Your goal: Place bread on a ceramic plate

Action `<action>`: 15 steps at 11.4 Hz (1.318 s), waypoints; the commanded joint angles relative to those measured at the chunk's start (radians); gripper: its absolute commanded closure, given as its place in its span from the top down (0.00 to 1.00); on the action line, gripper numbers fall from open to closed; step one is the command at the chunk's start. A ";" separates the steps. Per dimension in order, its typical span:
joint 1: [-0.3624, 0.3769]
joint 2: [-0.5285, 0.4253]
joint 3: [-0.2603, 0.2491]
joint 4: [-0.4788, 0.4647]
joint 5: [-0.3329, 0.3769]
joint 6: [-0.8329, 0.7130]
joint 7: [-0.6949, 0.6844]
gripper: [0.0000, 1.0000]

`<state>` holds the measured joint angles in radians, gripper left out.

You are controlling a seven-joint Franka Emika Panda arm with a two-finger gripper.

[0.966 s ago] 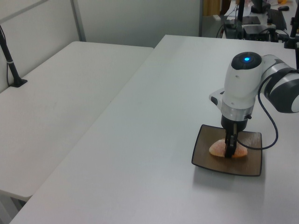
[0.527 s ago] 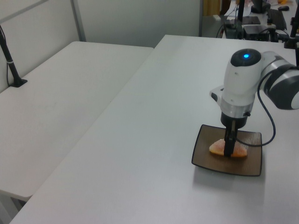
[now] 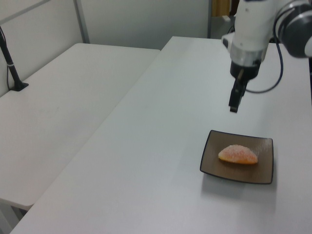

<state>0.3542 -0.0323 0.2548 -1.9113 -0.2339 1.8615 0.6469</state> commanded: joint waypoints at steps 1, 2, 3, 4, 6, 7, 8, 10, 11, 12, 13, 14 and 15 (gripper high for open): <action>-0.034 -0.009 -0.032 0.099 -0.001 -0.065 0.016 1.00; -0.034 -0.014 -0.063 0.126 0.002 -0.080 0.005 1.00; -0.034 -0.020 -0.087 0.139 0.011 -0.084 -0.045 1.00; -0.034 -0.023 -0.135 0.162 0.063 -0.093 -0.088 1.00; -0.034 -0.040 -0.211 0.199 0.126 -0.139 -0.168 1.00; -0.035 -0.052 -0.238 0.199 0.128 -0.143 -0.206 1.00; -0.043 -0.064 -0.264 0.196 0.140 -0.143 -0.246 1.00; -0.076 -0.081 -0.293 0.193 0.169 -0.146 -0.332 1.00; -0.105 -0.087 -0.296 0.190 0.173 -0.145 -0.393 1.00; -0.127 -0.086 -0.296 0.187 0.180 -0.142 -0.471 1.00; -0.144 -0.084 -0.298 0.187 0.197 -0.133 -0.571 1.00; -0.168 -0.081 -0.298 0.187 0.221 -0.125 -0.681 1.00; -0.190 -0.080 -0.298 0.187 0.249 -0.119 -0.776 1.00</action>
<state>0.2022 -0.1024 -0.0397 -1.7151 -0.0461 1.7402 0.0722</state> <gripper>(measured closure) 0.000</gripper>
